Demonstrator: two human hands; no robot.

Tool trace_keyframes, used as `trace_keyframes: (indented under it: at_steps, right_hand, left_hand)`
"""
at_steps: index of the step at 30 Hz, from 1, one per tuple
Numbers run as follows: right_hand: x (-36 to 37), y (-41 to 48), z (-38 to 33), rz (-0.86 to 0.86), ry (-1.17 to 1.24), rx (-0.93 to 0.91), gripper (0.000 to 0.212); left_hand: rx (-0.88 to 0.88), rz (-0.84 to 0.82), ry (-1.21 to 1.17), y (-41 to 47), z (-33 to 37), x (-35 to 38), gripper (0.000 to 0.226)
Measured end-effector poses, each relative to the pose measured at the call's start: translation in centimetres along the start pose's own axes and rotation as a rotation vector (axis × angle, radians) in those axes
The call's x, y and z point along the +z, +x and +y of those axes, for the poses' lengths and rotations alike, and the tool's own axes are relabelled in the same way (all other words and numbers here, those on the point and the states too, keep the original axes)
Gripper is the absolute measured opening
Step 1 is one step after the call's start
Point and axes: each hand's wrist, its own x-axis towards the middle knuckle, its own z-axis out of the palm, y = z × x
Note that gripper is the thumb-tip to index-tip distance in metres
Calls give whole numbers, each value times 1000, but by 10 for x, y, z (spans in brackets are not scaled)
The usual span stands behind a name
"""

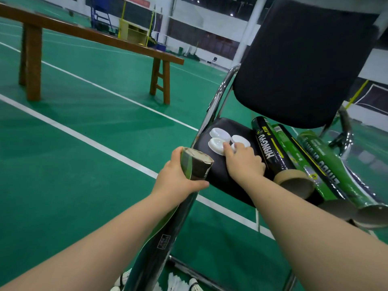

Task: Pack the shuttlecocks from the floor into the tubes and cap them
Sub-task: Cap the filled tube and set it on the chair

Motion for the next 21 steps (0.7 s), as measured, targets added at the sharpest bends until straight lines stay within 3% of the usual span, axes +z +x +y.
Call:
trace_keyframes:
  at_steps: [7,14,21]
  right_hand:
    - [-5,-13,-1,108,16,42,61]
    - [-9,-28,5,108,-68,-44,42]
    - [-16,-14,-1,85,136,-114,43]
  left_hand:
    - [7,7,-21,-3,0,-2,92]
    - [-11,6,-15,-6,2,-7,93]
    - [6,-20,-42,-14,5,-11,91]
